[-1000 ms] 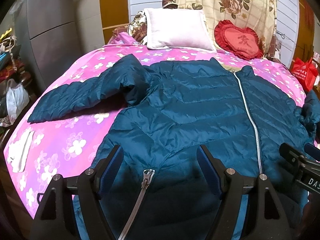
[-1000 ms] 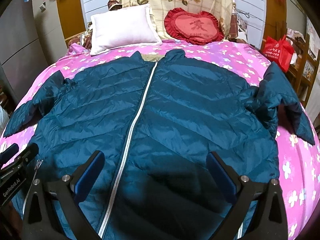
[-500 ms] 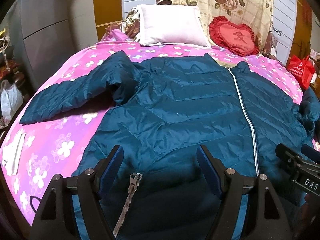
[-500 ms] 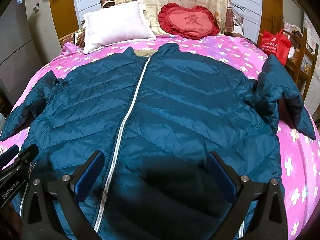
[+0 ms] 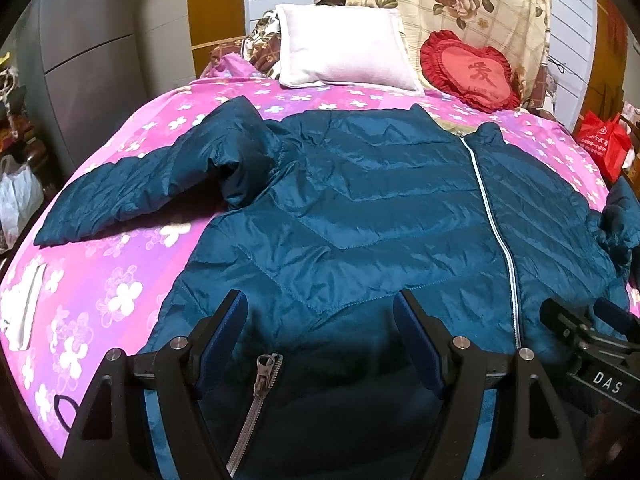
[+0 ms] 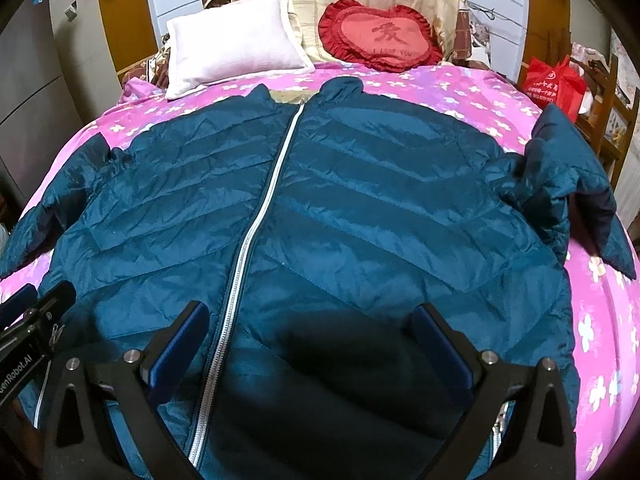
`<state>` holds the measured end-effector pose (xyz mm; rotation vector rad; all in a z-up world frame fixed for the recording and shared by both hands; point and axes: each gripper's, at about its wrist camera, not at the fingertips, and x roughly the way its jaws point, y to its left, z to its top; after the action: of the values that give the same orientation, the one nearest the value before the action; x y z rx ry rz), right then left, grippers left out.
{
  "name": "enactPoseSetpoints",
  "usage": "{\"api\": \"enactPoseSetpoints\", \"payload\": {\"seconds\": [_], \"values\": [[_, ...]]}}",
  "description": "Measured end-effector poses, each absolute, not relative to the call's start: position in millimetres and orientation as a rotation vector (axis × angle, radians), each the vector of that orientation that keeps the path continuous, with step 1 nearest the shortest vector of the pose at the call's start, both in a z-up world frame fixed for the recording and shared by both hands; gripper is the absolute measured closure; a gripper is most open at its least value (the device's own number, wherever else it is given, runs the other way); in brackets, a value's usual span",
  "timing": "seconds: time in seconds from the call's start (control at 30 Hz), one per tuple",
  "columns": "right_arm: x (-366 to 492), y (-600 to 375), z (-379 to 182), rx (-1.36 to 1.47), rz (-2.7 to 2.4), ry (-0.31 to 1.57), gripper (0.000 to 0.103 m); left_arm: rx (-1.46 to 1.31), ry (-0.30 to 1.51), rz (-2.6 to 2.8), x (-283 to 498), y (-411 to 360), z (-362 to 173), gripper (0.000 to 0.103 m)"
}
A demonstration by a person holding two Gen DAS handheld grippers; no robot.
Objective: Fold large clothes
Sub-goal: 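Grasp the teal jacket's sleeve with the left gripper and lift it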
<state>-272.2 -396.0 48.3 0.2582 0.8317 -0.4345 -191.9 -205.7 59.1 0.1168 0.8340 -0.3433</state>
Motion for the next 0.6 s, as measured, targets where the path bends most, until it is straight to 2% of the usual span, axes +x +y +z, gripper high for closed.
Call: {"api": "enactPoseSetpoints", "payload": {"seconds": [0.33, 0.6], "values": [[-267, -390, 44, 0.260, -0.415, 0.847, 0.000, 0.089, 0.855, -0.316, -176, -183, 63, 0.046], [-267, -389, 47, 0.261, -0.394, 0.844, 0.000, -0.083, 0.865, -0.165, -125, -89, 86, 0.046]]}}
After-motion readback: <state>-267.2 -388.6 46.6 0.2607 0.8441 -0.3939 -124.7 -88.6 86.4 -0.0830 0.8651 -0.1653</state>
